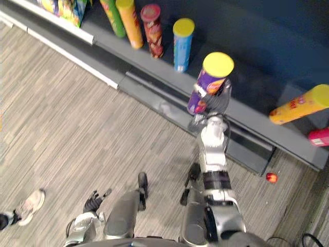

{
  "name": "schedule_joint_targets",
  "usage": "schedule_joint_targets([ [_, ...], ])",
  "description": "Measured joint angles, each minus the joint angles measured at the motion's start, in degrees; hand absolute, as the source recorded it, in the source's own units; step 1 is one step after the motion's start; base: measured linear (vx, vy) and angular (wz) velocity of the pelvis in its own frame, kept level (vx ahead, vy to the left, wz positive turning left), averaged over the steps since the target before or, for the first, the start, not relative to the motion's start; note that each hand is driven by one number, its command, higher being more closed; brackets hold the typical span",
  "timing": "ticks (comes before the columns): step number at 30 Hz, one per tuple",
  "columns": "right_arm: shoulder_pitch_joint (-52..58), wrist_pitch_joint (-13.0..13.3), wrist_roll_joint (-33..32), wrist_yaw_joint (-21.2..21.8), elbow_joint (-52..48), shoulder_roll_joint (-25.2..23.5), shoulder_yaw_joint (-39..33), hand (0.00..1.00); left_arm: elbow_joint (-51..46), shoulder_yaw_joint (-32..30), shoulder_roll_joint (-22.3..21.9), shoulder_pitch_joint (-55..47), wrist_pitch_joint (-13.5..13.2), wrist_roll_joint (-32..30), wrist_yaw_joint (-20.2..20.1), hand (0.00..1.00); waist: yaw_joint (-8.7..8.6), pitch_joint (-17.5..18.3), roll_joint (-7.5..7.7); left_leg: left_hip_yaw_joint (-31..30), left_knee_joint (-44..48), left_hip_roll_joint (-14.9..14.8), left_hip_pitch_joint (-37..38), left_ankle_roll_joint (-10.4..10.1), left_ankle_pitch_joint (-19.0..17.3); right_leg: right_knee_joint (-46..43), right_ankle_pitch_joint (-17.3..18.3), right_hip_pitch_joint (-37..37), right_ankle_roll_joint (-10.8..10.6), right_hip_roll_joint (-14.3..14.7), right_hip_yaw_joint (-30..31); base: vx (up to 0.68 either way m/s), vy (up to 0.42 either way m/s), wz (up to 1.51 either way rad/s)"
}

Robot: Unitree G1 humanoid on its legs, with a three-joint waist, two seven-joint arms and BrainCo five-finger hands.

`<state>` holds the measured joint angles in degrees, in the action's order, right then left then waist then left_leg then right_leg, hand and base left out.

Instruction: Put the gum and the chips on the shelf.

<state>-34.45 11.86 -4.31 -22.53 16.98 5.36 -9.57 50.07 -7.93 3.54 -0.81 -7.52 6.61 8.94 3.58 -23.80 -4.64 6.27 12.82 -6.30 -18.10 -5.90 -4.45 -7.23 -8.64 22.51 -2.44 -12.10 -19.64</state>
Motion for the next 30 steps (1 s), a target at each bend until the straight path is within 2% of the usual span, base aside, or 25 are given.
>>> schedule_joint_targets([
  [6, -9.5, -1.2, 0.1, -6.2, 2.3, 4.0, -6.2, 1.0, -6.2, 5.0, -0.1, 1.2, -1.9, 2.5, 0.9, 0.0, 1.36, -2.7, -1.7, -1.0, 1.9, 1.0, -5.4, 0.6, 0.6, -2.3, 0.1, 5.0, 0.1, -1.8, -0.3, -0.06, 0.007, 0.11],
  [11, -13.5, -1.4, 1.3, -9.4, 3.5, 6.4, -9.1, 1.0, -9.1, 6.7, -0.5, 1.7, -2.1, 4.5, 1.3, 0.0, 1.64, -3.0, -2.01, -1.7, 2.7, 1.4, -8.9, 0.6, 1.3, -5.7, 1.0, 9.3, 0.6, -3.2, -0.3, 0.01, -0.013, 0.08],
  [20, -18.2, -1.5, 1.6, -12.3, 2.6, 8.6, -11.9, 1.0, -12.3, 7.5, -1.9, 2.0, -2.5, 6.4, 2.0, 0.0, 2.08, -3.3, -2.62, -2.0, 3.4, 1.5, -11.6, 0.2, 1.5, -13.5, 4.9, 14.6, 1.6, -5.0, -0.1, 0.04, -0.044, 0.06],
  [24, -18.4, -1.5, 1.6, -13.4, 1.1, 10.6, -12.6, 1.0, -12.5, 7.5, -3.6, 3.0, -2.5, 6.8, 2.1, 0.0, 2.87, -3.3, -2.74, -2.0, 3.4, 1.4, -12.2, -0.1, 1.7, -15.7, 6.1, 16.2, 2.0, -5.4, 0.1, 0.05, -0.039, 0.03],
  [30, -19.3, -1.5, 1.5, -13.8, 0.5, 10.6, -12.6, 1.0, -13.9, 7.5, -3.9, 3.0, -2.6, 6.9, 2.0, 0.0, 2.92, -3.2, -2.93, -1.9, 3.2, 1.5, -13.2, -0.6, 2.1, -18.7, 7.9, 18.7, 2.3, -6.1, 0.2, 0.05, -0.036, 0.04],
])
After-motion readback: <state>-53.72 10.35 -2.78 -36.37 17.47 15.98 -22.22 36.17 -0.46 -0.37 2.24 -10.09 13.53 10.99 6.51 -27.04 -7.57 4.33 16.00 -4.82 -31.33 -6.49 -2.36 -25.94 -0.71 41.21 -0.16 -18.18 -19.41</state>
